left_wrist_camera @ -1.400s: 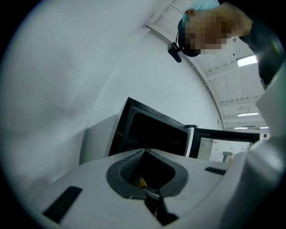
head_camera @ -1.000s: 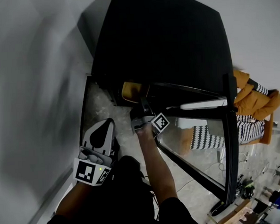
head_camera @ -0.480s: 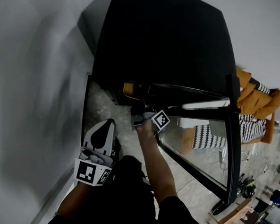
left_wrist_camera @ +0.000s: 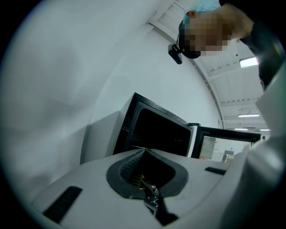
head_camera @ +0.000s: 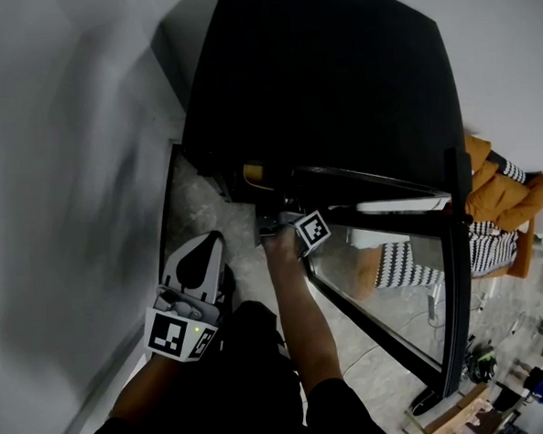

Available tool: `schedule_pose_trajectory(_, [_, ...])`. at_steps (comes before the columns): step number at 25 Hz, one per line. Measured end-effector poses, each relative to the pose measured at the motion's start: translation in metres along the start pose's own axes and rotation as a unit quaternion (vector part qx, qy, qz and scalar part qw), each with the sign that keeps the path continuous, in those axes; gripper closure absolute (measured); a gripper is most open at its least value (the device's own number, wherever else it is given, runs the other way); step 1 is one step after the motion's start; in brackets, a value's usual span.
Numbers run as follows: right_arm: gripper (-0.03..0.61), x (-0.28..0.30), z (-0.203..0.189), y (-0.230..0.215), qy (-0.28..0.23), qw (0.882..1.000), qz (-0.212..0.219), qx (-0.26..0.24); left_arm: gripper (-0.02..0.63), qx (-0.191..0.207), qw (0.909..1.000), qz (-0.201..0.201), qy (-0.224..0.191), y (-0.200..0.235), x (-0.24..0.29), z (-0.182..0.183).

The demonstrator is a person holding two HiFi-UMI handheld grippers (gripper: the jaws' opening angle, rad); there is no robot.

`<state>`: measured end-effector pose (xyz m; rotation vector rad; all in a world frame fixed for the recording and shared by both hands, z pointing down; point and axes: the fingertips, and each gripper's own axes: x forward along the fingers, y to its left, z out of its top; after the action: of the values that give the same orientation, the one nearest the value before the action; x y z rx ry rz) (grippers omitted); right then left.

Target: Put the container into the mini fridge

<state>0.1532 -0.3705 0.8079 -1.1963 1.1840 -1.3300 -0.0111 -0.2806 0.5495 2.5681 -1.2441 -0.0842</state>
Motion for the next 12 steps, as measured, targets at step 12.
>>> schedule_pose_trajectory(12, [0.348,0.014,0.004,-0.001,-0.037,0.999,-0.021,-0.004,0.610,-0.003,1.0000,-0.001,0.007,0.006,0.005,-0.004])
